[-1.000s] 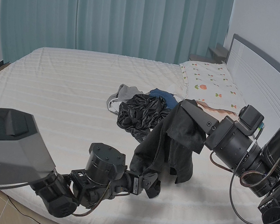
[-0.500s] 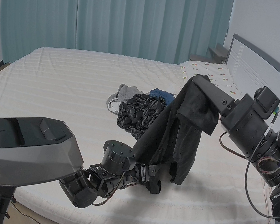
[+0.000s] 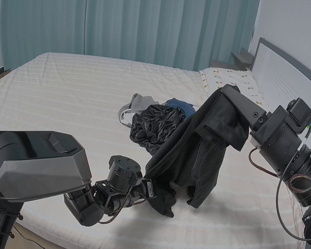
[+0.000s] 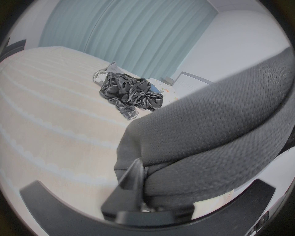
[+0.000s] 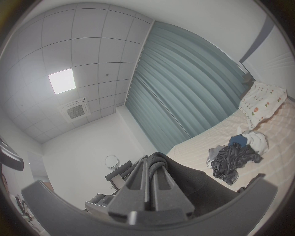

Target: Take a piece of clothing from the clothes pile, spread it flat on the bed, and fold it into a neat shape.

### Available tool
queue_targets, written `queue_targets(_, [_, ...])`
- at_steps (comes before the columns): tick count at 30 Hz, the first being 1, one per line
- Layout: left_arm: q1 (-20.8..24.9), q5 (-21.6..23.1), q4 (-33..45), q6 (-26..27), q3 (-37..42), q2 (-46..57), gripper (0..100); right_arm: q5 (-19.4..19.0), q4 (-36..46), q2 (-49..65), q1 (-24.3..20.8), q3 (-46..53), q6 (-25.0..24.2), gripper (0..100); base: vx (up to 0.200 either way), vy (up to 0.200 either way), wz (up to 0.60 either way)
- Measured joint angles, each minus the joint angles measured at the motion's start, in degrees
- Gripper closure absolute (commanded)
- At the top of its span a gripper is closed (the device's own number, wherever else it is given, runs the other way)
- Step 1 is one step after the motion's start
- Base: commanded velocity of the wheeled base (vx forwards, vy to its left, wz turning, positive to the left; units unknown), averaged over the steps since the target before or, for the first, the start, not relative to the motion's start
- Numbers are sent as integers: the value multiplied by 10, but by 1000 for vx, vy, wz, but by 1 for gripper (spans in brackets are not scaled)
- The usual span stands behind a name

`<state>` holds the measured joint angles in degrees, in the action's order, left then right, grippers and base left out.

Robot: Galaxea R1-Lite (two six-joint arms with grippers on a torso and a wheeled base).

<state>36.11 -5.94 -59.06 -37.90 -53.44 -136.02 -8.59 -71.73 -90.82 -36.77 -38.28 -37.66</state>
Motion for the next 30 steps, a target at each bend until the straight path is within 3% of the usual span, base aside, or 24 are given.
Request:
queue_targets(12, [-24, 42, 5, -26, 93, 136, 100, -19, -3, -39, 73, 28, -26, 100, 0, 0, 0])
queue_targets(21, [-45, 42, 60, -30, 111, 309, 100, 2, -7, -105, 90, -11, -23, 100, 0, 0, 0])
queue_targets(30, [-57, 30, 72, -48, 147, 354, 100, 8, -1, -84, 95, -4, -23, 100, 0, 0, 0])
